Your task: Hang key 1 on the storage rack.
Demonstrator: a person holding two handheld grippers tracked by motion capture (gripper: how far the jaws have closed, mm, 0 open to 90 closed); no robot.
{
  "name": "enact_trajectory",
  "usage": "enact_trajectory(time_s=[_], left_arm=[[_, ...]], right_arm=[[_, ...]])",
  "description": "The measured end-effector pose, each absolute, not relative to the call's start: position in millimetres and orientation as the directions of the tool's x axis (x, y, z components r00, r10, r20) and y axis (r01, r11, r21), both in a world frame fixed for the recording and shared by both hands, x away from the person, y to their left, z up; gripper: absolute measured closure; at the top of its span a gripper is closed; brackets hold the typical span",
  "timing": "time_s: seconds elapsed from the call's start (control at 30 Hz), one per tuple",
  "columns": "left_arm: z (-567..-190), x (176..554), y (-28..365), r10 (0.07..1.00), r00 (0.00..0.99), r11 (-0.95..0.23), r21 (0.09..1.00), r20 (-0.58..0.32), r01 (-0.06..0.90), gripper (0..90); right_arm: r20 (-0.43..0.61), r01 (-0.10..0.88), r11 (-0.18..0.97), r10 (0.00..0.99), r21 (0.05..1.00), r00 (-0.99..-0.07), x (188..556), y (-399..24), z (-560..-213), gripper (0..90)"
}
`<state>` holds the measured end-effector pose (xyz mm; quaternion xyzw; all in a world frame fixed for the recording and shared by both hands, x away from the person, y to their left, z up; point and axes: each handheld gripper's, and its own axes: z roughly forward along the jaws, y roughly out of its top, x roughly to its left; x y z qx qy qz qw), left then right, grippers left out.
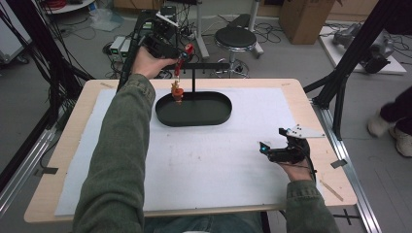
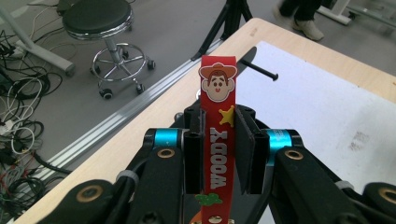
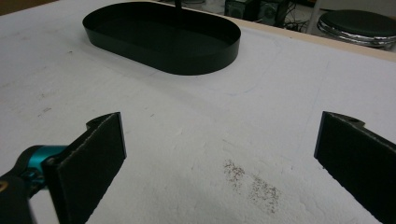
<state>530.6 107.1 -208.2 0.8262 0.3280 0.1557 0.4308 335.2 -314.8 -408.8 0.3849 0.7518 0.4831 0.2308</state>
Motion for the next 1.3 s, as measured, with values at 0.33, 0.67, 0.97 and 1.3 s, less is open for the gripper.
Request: enact_trajectory(time_s=[0.33, 0.67, 0.97, 1.3], left_arm=[[-219.0, 543.6, 94.2, 0.696, 0.717, -0.394, 0.817, -0.035, 0.422, 74.9], [-220.0, 553.4, 99.4, 0.725, 0.683, -0.297, 0.853, -0.091, 0.429, 74.9], [-218.5, 563.1, 98.5, 0.750, 0.652, -0.251, 0.864, -0.111, 0.436, 74.9], [-218.9, 568.8, 95.3, 0.762, 0.639, -0.282, 0.839, -0.099, 0.466, 74.1]], right_arm=[[0.022, 0.352, 0.238, 0.801, 0.905, -0.598, 335.4, -315.6, -409.4, 1.2], [0.022, 0.357, 0.242, 0.801, 0.902, -0.599, 335.7, -316.0, -410.2, 1.2], [0.025, 0.360, 0.242, 0.801, 0.901, -0.599, 336.7, -316.2, -411.1, 1.2], [0.028, 0.359, 0.236, 0.801, 0.903, -0.598, 335.6, -317.8, -411.0, 1.2]])
